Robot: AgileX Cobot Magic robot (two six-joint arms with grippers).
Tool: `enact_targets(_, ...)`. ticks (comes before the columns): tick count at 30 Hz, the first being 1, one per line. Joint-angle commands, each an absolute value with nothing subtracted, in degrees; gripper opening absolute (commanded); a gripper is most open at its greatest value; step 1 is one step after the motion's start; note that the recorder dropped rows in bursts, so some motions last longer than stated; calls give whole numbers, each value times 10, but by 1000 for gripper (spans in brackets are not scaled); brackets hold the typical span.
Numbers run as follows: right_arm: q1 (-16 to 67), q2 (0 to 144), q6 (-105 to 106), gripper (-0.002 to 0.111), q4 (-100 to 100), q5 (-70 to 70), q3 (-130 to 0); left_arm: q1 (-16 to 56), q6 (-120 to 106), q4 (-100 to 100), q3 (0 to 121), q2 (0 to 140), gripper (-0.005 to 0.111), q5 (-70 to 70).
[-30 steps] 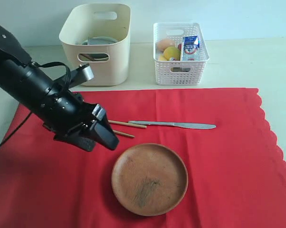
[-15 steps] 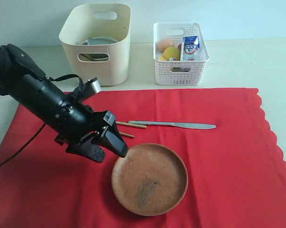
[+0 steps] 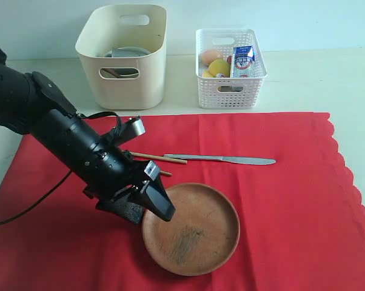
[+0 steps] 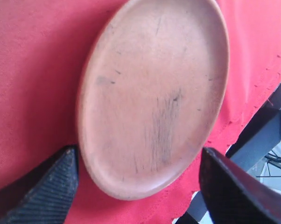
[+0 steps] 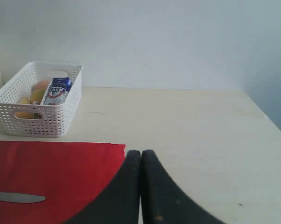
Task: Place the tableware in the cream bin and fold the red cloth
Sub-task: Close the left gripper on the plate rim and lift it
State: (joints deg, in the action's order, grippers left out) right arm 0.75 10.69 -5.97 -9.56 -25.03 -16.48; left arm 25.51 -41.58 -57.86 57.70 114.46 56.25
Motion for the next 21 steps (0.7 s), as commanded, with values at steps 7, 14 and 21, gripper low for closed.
enact_targets(7, 5, 111, -56, 0, -94, -240, -162, 269, -428, -598, 575, 1175, 70, 557)
enact_targets(14, 5, 111, -56, 0, -91, -241, -162, 269, -427, -598, 575, 1192, 48, 488)
enact_targets(21, 5, 111, -56, 0, -91, -240, -162, 269, -411, -609, 575, 1193, 0, 451)
